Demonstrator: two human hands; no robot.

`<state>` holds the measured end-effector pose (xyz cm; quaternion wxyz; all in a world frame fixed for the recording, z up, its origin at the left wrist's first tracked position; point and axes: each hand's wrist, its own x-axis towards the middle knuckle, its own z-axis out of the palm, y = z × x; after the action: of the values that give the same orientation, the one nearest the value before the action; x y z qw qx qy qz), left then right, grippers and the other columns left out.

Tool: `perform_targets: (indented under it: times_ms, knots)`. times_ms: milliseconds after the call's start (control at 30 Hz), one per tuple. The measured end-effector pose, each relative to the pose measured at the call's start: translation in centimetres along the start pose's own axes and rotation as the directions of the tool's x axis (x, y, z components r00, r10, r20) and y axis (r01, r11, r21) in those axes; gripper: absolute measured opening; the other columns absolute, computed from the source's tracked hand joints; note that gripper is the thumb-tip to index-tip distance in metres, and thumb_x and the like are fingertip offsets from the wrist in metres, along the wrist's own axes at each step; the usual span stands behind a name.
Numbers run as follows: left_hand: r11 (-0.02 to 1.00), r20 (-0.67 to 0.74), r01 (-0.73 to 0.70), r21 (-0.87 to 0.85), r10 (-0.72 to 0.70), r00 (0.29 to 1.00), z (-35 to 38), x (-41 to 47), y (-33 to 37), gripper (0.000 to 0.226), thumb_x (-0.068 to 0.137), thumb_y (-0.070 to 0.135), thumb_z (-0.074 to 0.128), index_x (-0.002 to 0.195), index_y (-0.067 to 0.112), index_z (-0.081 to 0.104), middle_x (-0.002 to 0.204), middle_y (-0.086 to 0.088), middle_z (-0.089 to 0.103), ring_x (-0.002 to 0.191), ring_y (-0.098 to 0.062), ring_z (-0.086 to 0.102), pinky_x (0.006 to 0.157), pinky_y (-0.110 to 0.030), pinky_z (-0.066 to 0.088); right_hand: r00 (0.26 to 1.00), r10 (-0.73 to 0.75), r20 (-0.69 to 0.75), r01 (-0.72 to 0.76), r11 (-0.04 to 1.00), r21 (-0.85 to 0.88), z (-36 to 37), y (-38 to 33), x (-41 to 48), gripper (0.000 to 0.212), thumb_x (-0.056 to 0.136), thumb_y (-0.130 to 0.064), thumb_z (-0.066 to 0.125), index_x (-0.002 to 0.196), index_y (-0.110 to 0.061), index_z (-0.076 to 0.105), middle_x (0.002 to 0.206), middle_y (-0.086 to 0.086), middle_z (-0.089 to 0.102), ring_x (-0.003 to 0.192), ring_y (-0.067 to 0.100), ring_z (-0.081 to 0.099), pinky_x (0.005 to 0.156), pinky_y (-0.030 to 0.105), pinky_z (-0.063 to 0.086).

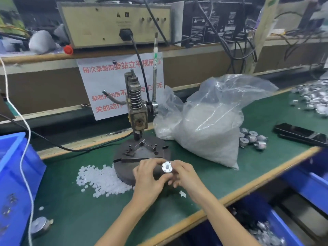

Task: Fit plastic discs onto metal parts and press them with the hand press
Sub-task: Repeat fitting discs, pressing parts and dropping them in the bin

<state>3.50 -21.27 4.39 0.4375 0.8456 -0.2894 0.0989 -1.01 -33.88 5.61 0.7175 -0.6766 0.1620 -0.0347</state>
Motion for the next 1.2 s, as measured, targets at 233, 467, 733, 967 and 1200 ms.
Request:
perform_targets:
  times_ms: [233,467,733,967,1200]
  knots:
    - [0.987,0.259,-0.068,-0.148,0.105,0.96,5.8,-2.3,5.7,0.03,0.072,0.025,0.078,0.097,0.024,0.061,0.093,0.017,0.06,0.083,0.004,0.049,0.078,-0.014,0.035,0.987,0.061,-0.15,-0.059,0.998,0.018,-8.3,1.9,-5.7,0.026,0.099,-0.009,0.041,0.089,-0.007,0.065,0.058,0.004,0.061,0.047,0.013,0.056,0.043,0.019,0.039]
    - [0.941,0.54,-0.3,-0.159,0.337,0.771,14.2,-5.5,11.4,0.043,0.086,0.03,0.064,0.126,0.022,0.053,0.12,0.008,0.054,0.112,-0.007,0.05,0.092,-0.021,0.039,0.858,0.197,-0.474,-0.142,0.979,0.149,-18.5,8.0,-11.7,0.024,0.097,-0.009,0.043,0.082,-0.007,0.061,0.06,0.007,0.058,0.047,0.018,0.054,0.044,0.023,0.04]
    - [0.921,0.63,-0.367,-0.129,0.363,0.687,18.5,-6.6,12.3,0.031,0.092,0.025,0.056,0.122,0.021,0.055,0.114,0.008,0.055,0.108,-0.008,0.052,0.087,-0.026,0.042,0.604,0.354,-0.714,-0.568,0.82,-0.074,-26.0,20.6,-14.1,0.023,0.098,-0.016,0.044,0.082,-0.007,0.058,0.087,0.016,0.061,0.092,0.035,0.064,0.081,0.038,0.047]
    - [0.929,0.61,-0.335,-0.158,0.358,0.707,18.1,-5.6,11.3,0.022,0.087,0.012,0.061,0.109,0.017,0.063,0.095,0.012,0.056,0.076,0.002,0.051,0.07,-0.011,0.035,0.672,0.291,-0.681,-0.575,0.785,-0.231,-25.1,21.4,-13.4,0.032,0.096,-0.012,0.047,0.125,-0.013,0.06,0.125,0.006,0.062,0.114,0.023,0.057,0.094,0.027,0.041]
    - [0.929,0.559,-0.301,-0.216,0.371,0.741,16.8,-5.2,11.3,0.021,0.085,0.007,0.062,0.105,0.015,0.065,0.087,0.011,0.057,0.072,-0.004,0.052,0.07,-0.019,0.043,0.663,0.199,-0.721,-0.523,0.813,-0.256,-24.5,20.2,-13.5,0.031,0.096,-0.008,0.045,0.122,-0.007,0.061,0.128,0.009,0.059,0.113,0.022,0.056,0.096,0.031,0.042]
